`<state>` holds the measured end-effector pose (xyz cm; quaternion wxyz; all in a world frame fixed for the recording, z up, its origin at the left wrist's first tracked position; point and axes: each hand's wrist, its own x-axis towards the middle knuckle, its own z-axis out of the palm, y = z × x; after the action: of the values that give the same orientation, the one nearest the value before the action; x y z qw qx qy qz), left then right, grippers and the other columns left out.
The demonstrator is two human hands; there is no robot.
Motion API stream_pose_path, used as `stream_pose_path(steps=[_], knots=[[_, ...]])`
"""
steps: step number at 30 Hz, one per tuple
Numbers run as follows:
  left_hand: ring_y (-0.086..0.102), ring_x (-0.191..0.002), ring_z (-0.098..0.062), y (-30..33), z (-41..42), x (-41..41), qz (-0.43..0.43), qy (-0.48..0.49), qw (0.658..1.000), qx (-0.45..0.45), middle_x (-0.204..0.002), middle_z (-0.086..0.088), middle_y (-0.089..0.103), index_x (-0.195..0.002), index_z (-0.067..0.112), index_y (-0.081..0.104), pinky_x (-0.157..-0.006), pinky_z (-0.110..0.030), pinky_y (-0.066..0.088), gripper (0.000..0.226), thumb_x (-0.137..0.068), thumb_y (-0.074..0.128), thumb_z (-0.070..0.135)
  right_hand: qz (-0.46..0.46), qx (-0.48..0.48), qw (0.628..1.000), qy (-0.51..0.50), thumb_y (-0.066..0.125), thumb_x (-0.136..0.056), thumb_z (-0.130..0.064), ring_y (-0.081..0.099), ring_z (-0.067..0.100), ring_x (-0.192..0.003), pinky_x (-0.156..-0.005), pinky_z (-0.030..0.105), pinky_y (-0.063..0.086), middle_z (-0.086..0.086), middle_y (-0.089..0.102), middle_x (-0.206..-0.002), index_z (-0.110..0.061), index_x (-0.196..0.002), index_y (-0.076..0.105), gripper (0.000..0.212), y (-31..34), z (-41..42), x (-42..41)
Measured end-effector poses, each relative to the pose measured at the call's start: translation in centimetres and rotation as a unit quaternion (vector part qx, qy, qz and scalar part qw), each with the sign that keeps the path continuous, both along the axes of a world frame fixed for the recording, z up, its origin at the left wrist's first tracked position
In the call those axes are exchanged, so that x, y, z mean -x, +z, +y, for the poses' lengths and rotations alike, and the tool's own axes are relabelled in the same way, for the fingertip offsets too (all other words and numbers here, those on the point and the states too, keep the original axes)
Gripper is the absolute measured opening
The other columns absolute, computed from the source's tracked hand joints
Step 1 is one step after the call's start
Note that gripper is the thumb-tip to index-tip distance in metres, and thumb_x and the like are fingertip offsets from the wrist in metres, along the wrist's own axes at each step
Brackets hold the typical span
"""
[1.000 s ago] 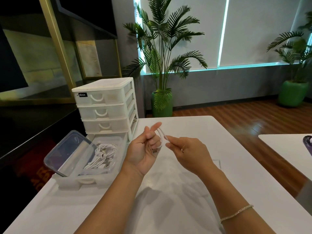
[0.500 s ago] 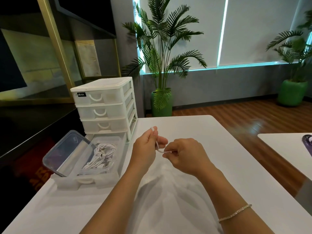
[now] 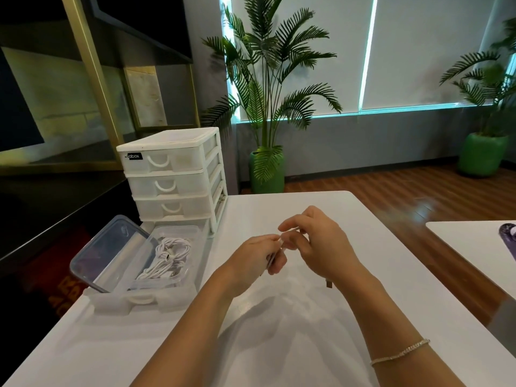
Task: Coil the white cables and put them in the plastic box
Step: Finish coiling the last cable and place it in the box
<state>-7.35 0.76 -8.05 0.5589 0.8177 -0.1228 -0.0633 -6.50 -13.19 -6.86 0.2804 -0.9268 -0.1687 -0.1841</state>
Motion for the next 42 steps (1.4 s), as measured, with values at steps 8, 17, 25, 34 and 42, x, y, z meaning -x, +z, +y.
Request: stream_pose_path(steps=[8,17,25,34,42], knots=[[0.037,-0.052,-0.014,0.5,0.3,0.1,0.107,-0.078,0.965,0.224,-0.052,-0.003,0.038,-0.084,0.001,0.057,-0.058,-0.028,0.036,0.036,-0.097,0.024,0.008,0.044,-0.202,0.978,0.016,0.057,-0.087,-0.035,0.053,0.007,-0.073,-0.062,0.011,0.040,-0.007,0.057,-0.082,-0.020,-0.088,0.054,0.015,-0.1,0.2,-0.2],[0.045,-0.068,-0.015,0.4,-1.4,0.7,0.041,-0.064,0.995,0.062,-0.059,0.003,0.049,-0.068,0.007,0.045,-0.074,-0.030,0.039,0.029,-0.093,0.031,0.006,0.086,-0.273,0.957,-0.042,0.048,-0.091,-0.043,0.060,0.013,-0.074,-0.061,0.016,0.043,-0.001,0.062,-0.087,-0.022,-0.089,0.052,0.022,-1.0,0.5,-0.7],[0.046,-0.076,-0.012,0.3,-2.5,0.5,-0.034,0.006,0.998,-0.046,-0.081,0.002,0.049,-0.105,0.019,0.044,-0.068,-0.018,0.040,0.016,-0.099,0.030,0.015,0.086,-0.289,0.948,-0.101,0.044,-0.094,-0.040,0.051,0.012,-0.083,-0.073,0.026,0.039,-0.003,0.055,-0.093,-0.018,-0.093,0.050,0.023,-0.6,0.2,-0.9],[0.046,-0.073,-0.013,0.0,-2.9,0.4,-0.078,0.024,0.997,-0.013,-0.078,0.002,0.049,-0.102,0.019,0.044,-0.074,-0.023,0.045,0.014,-0.100,0.030,0.015,0.106,-0.294,0.942,-0.121,0.042,-0.094,-0.044,0.053,0.011,-0.077,-0.070,0.024,0.041,-0.003,0.057,-0.094,-0.018,-0.095,0.051,0.028,-0.8,0.1,-1.1],[0.051,-0.069,-0.008,-0.3,-3.7,1.0,-0.060,-0.008,0.998,-0.003,-0.075,0.007,0.052,-0.123,0.018,0.039,-0.066,-0.008,0.042,0.023,-0.102,0.029,0.019,0.104,-0.305,0.937,-0.139,0.041,-0.096,-0.040,0.051,0.011,-0.076,-0.067,0.024,0.038,-0.001,0.056,-0.087,-0.014,-0.091,0.054,0.030,-0.9,0.0,-1.2]])
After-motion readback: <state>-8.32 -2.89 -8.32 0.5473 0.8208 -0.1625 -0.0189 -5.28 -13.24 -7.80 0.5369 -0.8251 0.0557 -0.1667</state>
